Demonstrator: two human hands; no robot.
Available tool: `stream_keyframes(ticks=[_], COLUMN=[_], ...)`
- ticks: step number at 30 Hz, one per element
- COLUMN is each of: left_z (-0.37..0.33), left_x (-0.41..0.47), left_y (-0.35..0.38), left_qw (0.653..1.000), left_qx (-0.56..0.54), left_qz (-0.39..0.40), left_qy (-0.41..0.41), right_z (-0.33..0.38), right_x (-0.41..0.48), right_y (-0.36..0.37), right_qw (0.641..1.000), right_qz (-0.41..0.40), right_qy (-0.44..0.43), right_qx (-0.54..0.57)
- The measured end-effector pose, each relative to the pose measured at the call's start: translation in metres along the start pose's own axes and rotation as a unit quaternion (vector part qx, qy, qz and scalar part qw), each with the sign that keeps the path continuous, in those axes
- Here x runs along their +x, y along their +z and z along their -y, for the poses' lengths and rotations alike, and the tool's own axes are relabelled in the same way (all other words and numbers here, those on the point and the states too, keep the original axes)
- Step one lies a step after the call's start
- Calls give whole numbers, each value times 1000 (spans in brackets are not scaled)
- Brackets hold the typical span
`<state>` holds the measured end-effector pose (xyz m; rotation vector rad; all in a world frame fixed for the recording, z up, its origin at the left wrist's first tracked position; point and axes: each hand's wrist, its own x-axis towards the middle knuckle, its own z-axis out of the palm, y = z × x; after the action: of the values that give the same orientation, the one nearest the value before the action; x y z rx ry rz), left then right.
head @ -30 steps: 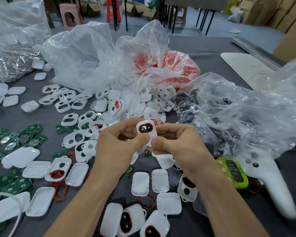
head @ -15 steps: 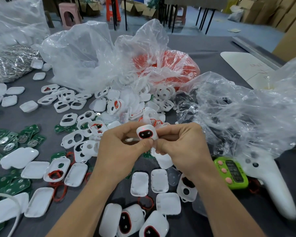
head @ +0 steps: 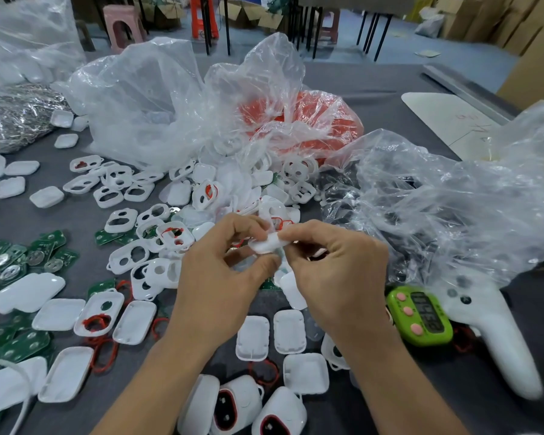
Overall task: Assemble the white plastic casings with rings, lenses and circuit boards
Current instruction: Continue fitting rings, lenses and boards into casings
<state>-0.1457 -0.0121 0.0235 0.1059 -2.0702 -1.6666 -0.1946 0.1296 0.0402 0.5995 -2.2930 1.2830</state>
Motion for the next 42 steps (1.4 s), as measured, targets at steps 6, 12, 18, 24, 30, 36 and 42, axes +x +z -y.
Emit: stream_keyframes(ticks=[6, 12, 18, 24, 30, 36, 42], left_z=[0, 3, -3, -6, -6, -9, -9], left_x=[1, 0, 5, 8, 8, 4, 1], left_y=[-2, -5, -7, -11, -8, -8, -2], left_qw=[998, 999, 989, 960, 979, 987, 977], left_qx=[-64, -33, -118, -255, -182, -131, -168], left_qz=[-4, -3, -41, -19, 13, 49, 18], left_qy=[-8, -33, -78, -117, -94, -83, -134], right_z=[1, -5, -5, 2, 0, -3, -5], right_x=[3, 7, 10, 8, 7, 7, 9], right_y=[-1, -1, 1, 4, 6, 5, 4], right_qw=[987, 972, 916, 842, 855, 875, 864], right_qz=[53, 133, 234, 202, 200, 212, 224], right_qy=[94, 141, 232, 338, 322, 298, 313], right_qx=[116, 132, 231, 369, 353, 316, 325])
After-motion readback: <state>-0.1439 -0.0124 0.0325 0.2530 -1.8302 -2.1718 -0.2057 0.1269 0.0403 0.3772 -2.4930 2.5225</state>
